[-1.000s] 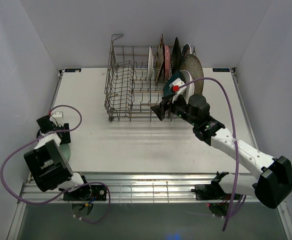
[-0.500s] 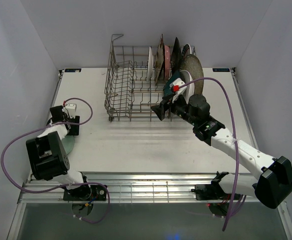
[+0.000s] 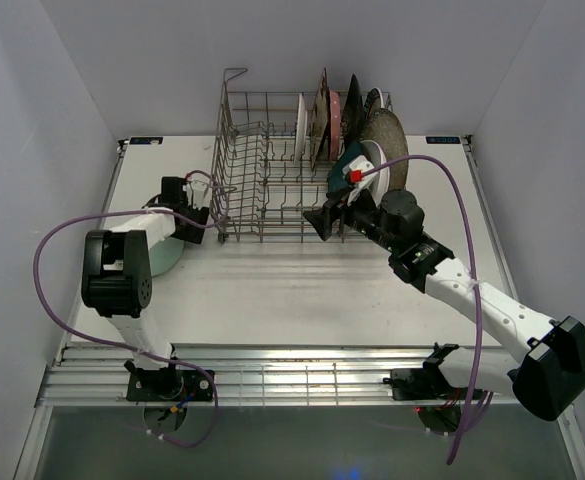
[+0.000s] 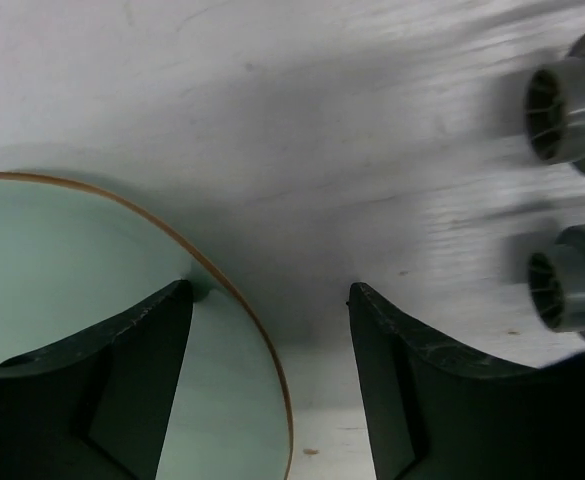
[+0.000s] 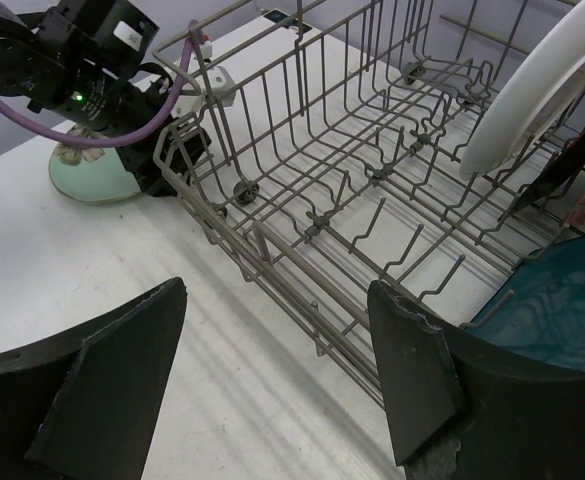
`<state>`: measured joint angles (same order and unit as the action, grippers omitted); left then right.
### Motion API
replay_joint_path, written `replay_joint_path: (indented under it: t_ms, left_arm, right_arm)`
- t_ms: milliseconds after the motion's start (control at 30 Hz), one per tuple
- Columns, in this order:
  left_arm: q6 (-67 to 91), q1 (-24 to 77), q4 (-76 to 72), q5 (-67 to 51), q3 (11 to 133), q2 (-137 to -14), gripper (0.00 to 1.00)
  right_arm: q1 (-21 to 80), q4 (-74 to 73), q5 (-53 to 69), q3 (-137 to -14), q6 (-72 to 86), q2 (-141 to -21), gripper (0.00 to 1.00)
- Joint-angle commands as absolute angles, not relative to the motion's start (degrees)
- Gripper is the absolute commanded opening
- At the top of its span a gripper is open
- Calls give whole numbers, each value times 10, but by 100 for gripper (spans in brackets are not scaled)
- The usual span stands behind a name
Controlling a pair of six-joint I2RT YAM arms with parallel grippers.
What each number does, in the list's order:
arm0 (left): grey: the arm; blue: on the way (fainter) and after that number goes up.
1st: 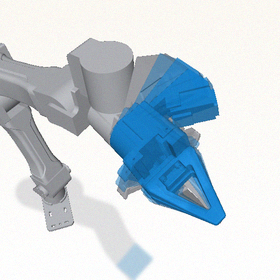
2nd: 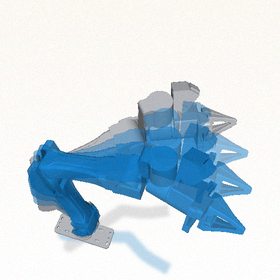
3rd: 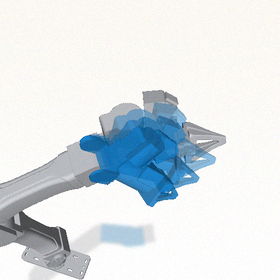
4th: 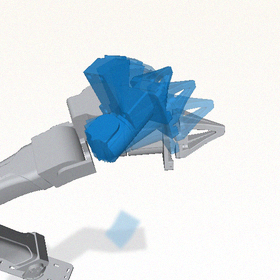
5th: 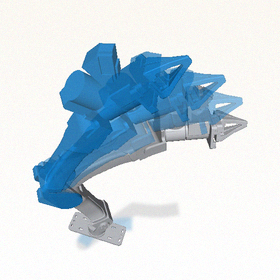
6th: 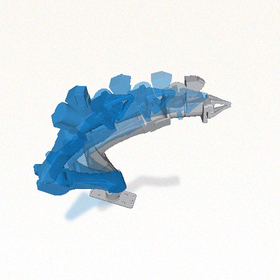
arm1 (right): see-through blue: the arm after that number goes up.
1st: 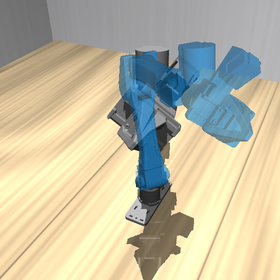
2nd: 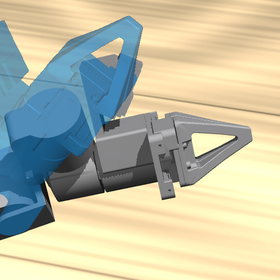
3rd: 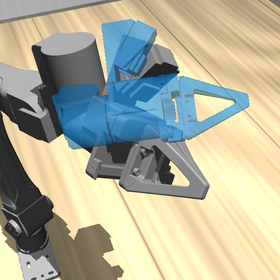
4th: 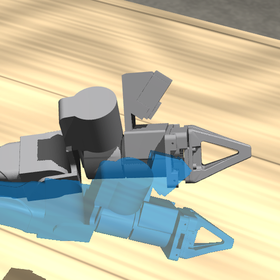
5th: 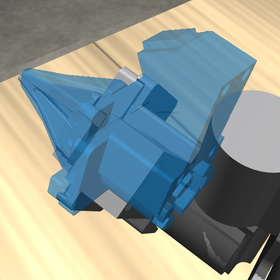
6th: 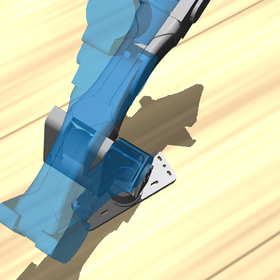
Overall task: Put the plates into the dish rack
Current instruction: Move the plate to the corner of the board.
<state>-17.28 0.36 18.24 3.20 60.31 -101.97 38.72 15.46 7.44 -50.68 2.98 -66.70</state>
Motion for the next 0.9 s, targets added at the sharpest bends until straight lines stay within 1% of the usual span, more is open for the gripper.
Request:
replay_joint_path:
  t_ms: [0, 33, 67, 200, 333, 533, 567, 600, 667, 800, 833, 867]
  left_arm:
    - [-139, 25, 267, 4, 629, -1042, 75]
    - [-137, 25, 279, -1, 645, -1035, 78]
    - [-136, 25, 286, -22, 651, -1026, 85]
    - [-123, 22, 303, -47, 664, -954, 96]
    - [-112, 2, 317, -90, 665, -886, 98]
    - [-101, -115, 317, -180, 653, -792, 98]
    - [-101, -154, 316, -199, 650, -786, 98]
    - [-101, -175, 312, -237, 642, -781, 98]
    - [-103, -220, 306, -269, 630, -773, 98]
    - [-109, -278, 287, -312, 596, -789, 98]
    - [-111, -293, 283, -339, 582, -796, 98]
    - [-112, -327, 281, -356, 576, -804, 98]
  right_arm:
    - [390, 163, 71, -512, 37, -650, 79]
    - [391, 163, 69, -512, 35, -649, 79]
    - [391, 162, 67, -510, 35, -648, 79]
    - [390, 165, 65, -505, 33, -644, 79]
    - [390, 174, 68, -499, 33, -645, 79]
    - [391, 187, 83, -503, 21, -657, 79]
    - [391, 189, 84, -504, 19, -659, 80]
    - [391, 191, 85, -506, 17, -665, 80]
    - [391, 199, 89, -511, 13, -673, 80]
    - [391, 214, 101, -517, 4, -691, 80]
    - [391, 220, 108, -517, 3, -695, 80]
    - [391, 224, 110, -519, 3, -697, 80]
